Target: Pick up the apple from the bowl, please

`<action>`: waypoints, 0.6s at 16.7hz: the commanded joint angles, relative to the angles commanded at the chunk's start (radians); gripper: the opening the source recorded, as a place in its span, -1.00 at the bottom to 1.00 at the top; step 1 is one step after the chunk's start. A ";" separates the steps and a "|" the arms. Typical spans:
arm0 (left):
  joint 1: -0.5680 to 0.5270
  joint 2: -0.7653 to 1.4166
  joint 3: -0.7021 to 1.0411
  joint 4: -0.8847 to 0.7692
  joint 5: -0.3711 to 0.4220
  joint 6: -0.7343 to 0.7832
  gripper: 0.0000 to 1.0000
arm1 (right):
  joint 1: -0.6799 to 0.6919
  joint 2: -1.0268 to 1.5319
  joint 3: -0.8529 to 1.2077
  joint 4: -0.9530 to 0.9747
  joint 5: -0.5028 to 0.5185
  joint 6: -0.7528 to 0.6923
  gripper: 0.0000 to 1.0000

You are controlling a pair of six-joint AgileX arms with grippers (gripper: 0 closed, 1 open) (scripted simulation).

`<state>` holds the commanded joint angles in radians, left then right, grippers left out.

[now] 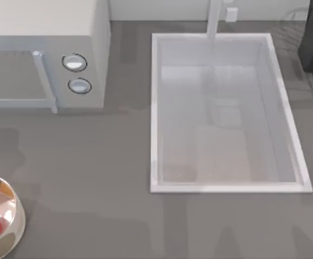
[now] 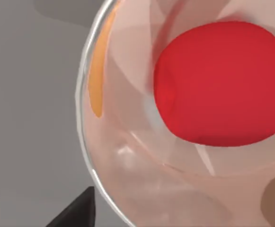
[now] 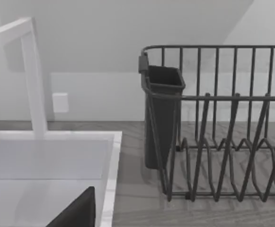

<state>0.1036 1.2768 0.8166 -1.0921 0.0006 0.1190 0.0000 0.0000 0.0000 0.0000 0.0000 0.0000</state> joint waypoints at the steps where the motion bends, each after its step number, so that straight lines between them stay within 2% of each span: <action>1: 0.001 0.012 0.010 -0.012 0.000 0.001 1.00 | 0.000 0.000 0.000 0.000 0.000 0.000 1.00; 7: -0.003 0.013 0.008 -0.011 0.000 0.001 1.00 | 0.000 0.000 0.000 0.000 0.000 0.000 1.00; 10: -0.001 0.046 -0.036 0.059 0.000 0.002 1.00 | 0.000 0.000 0.000 0.000 0.000 0.000 1.00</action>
<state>0.1022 1.3226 0.7802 -1.0332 0.0005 0.1214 0.0000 0.0000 0.0000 0.0000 0.0000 0.0000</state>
